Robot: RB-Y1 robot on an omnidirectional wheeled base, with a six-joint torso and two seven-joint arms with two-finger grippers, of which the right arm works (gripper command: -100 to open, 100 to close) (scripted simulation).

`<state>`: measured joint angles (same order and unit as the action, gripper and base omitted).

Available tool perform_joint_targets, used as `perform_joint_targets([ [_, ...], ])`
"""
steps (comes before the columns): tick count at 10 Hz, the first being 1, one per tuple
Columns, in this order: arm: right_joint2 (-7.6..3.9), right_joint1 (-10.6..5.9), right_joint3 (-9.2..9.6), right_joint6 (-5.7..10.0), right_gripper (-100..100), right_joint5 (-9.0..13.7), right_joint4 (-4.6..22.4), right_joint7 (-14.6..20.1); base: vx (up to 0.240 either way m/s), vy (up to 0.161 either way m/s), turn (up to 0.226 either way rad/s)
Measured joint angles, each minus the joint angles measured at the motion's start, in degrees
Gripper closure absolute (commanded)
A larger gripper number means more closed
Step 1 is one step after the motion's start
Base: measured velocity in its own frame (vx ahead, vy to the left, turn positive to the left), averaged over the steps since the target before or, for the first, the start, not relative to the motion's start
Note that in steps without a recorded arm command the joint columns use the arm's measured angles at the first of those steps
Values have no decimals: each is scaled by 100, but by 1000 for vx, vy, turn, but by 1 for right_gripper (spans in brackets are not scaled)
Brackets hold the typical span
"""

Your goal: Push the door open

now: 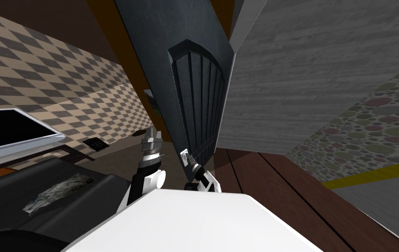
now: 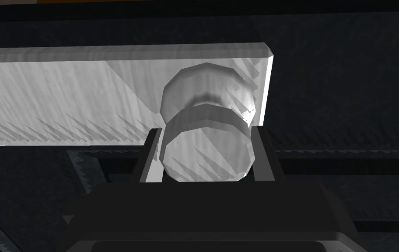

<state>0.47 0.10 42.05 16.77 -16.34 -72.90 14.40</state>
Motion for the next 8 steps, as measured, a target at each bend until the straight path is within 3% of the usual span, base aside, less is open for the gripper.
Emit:
perform_joint_targets([
  [2, -138, -12, -110, -19, 100, 36, -27, -11, 44, 215, -94],
  [5, -160, -18, -321, 26, 100, 76, 24, -105, 75, 194, -63],
  [8, -111, -39, -530, 47, 100, 126, 44, -165, 54, 205, -81],
])
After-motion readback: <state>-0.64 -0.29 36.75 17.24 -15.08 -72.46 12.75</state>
